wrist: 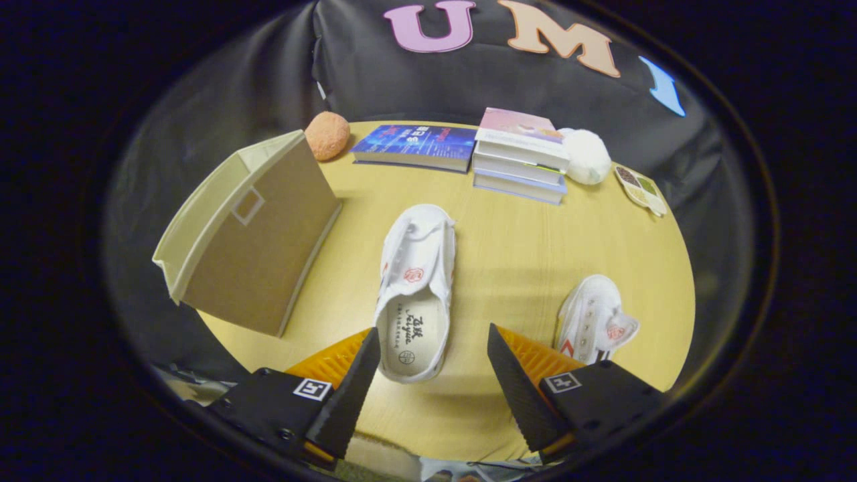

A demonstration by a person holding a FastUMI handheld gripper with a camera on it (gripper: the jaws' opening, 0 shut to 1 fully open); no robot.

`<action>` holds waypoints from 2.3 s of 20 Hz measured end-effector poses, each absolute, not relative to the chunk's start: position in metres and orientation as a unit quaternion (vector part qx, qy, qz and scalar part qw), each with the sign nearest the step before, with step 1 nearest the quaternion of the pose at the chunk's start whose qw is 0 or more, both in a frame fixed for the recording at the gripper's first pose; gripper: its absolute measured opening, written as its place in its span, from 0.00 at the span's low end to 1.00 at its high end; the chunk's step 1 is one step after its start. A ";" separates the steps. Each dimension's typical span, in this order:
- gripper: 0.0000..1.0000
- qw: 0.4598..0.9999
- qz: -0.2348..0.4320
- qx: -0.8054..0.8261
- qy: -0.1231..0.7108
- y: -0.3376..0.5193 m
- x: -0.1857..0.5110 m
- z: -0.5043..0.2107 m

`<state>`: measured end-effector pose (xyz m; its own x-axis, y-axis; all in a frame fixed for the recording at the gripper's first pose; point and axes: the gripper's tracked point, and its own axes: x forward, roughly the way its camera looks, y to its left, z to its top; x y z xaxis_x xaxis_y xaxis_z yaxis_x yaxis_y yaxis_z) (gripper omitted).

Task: Open the storage box then place both shoes into the box .Put the left shoe in first, then the right shoe, with the right side of both shoes facing outward in a uniform manner.

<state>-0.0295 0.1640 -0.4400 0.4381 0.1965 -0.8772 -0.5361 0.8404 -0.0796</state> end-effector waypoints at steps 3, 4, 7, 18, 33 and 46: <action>0.96 0.822 0.220 -0.194 0.487 0.169 -0.014 -0.457; 0.94 0.819 0.220 -0.202 0.491 0.170 -0.009 -0.465; 0.94 0.813 0.213 -0.231 0.491 0.169 0.005 -0.480; 0.53 0.809 0.224 -0.197 0.507 0.188 0.023 -0.506; 0.03 0.787 0.160 0.022 0.595 0.203 0.003 -0.488; 0.03 0.703 0.241 0.222 0.631 0.331 -0.049 -0.368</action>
<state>-0.0487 0.3311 -0.3685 0.0864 0.6193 -0.7804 -0.0581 0.7851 0.6166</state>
